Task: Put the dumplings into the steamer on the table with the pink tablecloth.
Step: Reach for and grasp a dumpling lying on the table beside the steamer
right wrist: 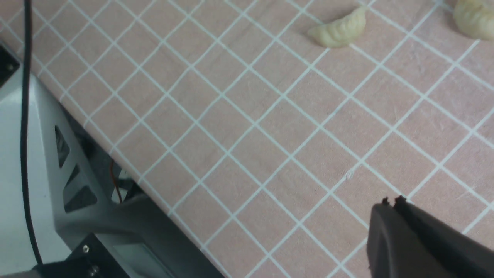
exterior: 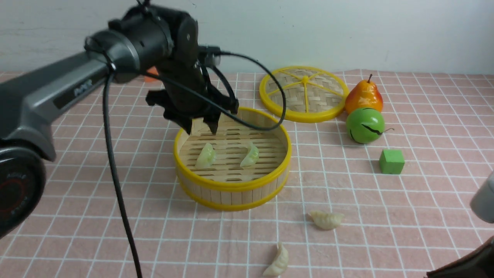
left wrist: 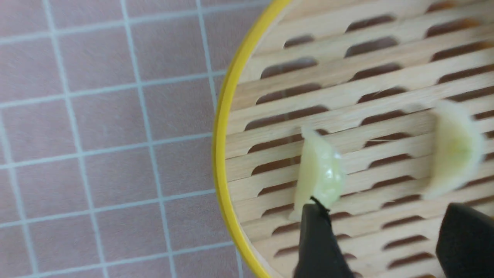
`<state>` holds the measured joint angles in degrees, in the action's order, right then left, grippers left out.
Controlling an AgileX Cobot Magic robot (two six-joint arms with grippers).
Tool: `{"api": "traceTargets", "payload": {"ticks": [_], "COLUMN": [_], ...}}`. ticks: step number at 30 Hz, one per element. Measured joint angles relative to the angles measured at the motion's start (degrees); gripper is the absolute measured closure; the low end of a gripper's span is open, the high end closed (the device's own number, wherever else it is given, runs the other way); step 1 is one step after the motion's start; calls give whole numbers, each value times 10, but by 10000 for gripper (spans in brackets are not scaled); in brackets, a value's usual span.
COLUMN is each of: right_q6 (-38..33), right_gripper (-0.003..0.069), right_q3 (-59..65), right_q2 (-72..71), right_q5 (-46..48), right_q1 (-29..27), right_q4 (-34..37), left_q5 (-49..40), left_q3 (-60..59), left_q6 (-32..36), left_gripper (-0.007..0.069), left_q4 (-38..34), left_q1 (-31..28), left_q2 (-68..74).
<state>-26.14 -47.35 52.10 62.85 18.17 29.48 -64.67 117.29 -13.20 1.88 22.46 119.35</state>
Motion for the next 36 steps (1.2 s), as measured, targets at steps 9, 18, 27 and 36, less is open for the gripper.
{"api": "traceTargets", "payload": {"ticks": [9, 18, 27, 36], "right_q6": [0, 145, 234, 344], "right_gripper": [664, 659, 553, 232], "right_q3": [-129, -190, -211, -224], "right_q2": [141, 293, 401, 458], "right_q5": [44, 9, -93, -162], "right_q1": [113, 264, 260, 215], "right_q4": [-71, -198, -212, -213], "left_q5": [-67, -67, -54, 20], "left_q3": [32, -45, -343, -588], "left_q6": [11, 17, 29, 50], "left_gripper": [444, 638, 638, 638], "left_q4": [-11, -51, -50, -116], "left_q1": [0, 0, 0, 0], "left_q2": [-190, -315, -499, -708]}}
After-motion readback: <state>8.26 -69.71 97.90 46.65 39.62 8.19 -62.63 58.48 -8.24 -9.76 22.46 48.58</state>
